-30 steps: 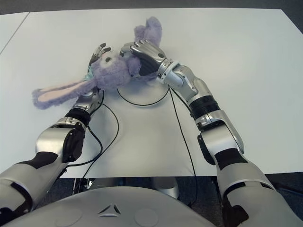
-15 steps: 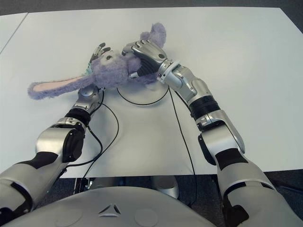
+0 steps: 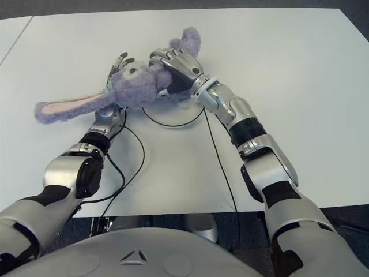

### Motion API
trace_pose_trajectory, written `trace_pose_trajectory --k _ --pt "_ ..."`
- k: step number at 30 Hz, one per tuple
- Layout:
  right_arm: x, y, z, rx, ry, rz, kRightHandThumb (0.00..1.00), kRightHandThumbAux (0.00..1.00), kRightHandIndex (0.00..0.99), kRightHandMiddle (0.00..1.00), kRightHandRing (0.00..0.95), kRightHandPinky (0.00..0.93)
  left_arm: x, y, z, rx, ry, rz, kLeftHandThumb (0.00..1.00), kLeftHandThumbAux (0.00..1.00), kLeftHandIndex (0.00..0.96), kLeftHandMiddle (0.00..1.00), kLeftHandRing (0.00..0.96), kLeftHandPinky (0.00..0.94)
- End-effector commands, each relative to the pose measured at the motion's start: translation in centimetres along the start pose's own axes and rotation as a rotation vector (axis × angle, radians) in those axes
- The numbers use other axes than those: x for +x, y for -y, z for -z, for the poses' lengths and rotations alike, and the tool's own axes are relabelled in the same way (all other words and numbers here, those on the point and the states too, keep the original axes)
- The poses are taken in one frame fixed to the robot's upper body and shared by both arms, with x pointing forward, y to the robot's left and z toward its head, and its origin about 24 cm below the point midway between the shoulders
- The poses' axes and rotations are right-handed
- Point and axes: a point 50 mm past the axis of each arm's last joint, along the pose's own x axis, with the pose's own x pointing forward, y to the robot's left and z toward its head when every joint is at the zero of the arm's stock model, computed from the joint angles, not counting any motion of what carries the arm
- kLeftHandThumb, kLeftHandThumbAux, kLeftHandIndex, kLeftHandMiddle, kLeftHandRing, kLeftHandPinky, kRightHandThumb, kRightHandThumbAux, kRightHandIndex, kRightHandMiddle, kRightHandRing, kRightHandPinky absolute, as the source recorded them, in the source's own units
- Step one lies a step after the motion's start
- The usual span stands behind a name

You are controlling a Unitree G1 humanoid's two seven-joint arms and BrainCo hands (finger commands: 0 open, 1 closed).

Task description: Put the doll into the plate.

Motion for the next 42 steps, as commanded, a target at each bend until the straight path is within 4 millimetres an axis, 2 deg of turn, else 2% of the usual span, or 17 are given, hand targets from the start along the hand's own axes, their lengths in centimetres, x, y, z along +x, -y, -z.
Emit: trace_pose_trajectory --k 1,9,42 --pt "-0.6 -2.1 0.6 -0.057 -0.06 -0.088 0.039 0.449 0.0 0.012 0.039 0.046 -8.4 1.9 12.0 -0.042 -0.572 0.035 0.0 0.496 0.098 0.166 0.157 0.155" --pt "-0.2 -2.4 1.4 -0.134 -0.101 -0.083 0.037 0.436 0.0 0.0 0.002 0.002 -8.3 1.9 11.9 -0.045 -0.573 0.036 0.0 0.515 0.119 0.16 0.154 0.154" --pt "0.0 -3.0 3.3 -0.233 -0.155 -0.146 0.081 0.376 0.0 0.0 0.0 0.0 -8.3 2.0 11.9 -0.035 -0.574 0.044 0.0 0.514 0.132 0.17 0.162 0.154"
